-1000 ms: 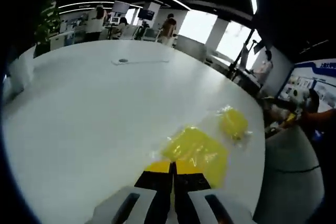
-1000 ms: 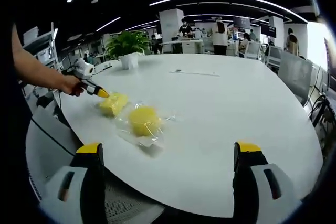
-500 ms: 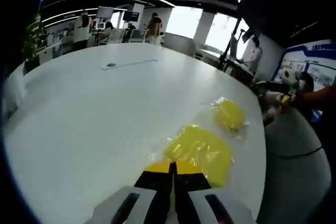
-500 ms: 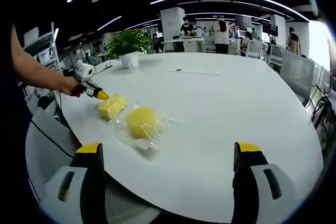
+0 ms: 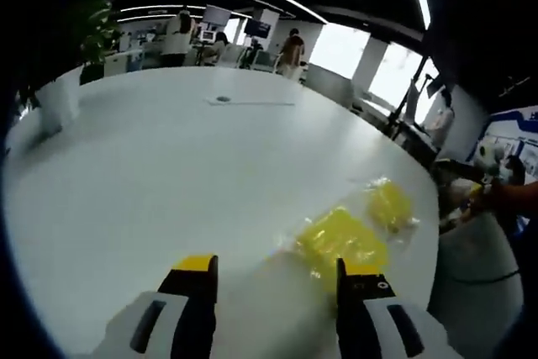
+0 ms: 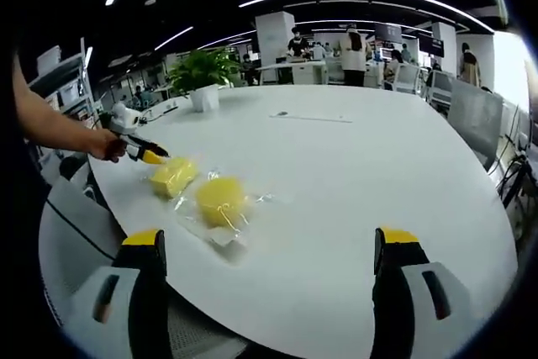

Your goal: Compare the silicone blocks by pressing each to a similar depth, holding the contact briefly, and releasing to observe deformation and rebound differences across the visible hardness samples.

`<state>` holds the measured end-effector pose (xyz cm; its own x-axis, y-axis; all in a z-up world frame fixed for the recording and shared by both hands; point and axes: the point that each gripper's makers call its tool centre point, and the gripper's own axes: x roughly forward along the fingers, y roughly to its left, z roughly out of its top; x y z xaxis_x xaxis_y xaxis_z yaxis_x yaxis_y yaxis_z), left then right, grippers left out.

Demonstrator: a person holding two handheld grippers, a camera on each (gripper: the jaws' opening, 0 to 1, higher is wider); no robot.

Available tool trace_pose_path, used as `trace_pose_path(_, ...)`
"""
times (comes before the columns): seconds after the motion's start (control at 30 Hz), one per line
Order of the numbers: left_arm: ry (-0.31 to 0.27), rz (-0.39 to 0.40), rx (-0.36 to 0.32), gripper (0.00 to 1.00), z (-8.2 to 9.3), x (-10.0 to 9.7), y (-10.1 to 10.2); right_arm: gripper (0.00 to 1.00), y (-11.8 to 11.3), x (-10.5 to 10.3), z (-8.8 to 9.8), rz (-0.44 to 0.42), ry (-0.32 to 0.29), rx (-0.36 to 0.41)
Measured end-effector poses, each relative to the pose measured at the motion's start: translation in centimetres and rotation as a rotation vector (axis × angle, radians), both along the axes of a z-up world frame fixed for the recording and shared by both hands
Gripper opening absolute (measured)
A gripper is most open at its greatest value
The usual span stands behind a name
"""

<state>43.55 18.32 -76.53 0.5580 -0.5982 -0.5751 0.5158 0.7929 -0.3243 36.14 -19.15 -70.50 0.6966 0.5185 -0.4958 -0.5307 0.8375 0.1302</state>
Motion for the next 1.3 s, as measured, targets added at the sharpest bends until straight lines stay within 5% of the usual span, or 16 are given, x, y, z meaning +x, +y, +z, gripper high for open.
trace_pose_path(0.07,0.04,0.018,-0.057,0.65,1.0,-0.8,-0.2,0.96,0.0,0.2,0.0,0.0,0.001,0.005)
trace_pose_path(0.2,-0.076,0.017,-0.03,0.82,2.6,-1.1,0.1,0.96,0.0,0.4,-0.1,0.002,0.002,0.006)
trace_pose_path(0.53,-0.168,0.088,-0.043,1.0,5.4,-4.4,1.8,0.96,0.4,0.9,-0.3,0.044,0.01,-0.01)
trace_pose_path(0.8,-0.202,0.087,-0.02,1.0,7.1,-7.9,1.9,0.96,0.6,0.2,-0.9,0.08,0.014,-0.029)
trace_pose_path(1.03,-0.181,0.084,0.02,1.0,5.8,-10.6,1.8,0.96,1.0,0.0,-0.6,0.117,-0.019,-0.057)
trace_pose_path(1.3,-0.202,0.12,-0.005,1.0,6.5,-10.5,1.8,0.96,0.9,0.2,-1.2,0.091,-0.01,-0.016)
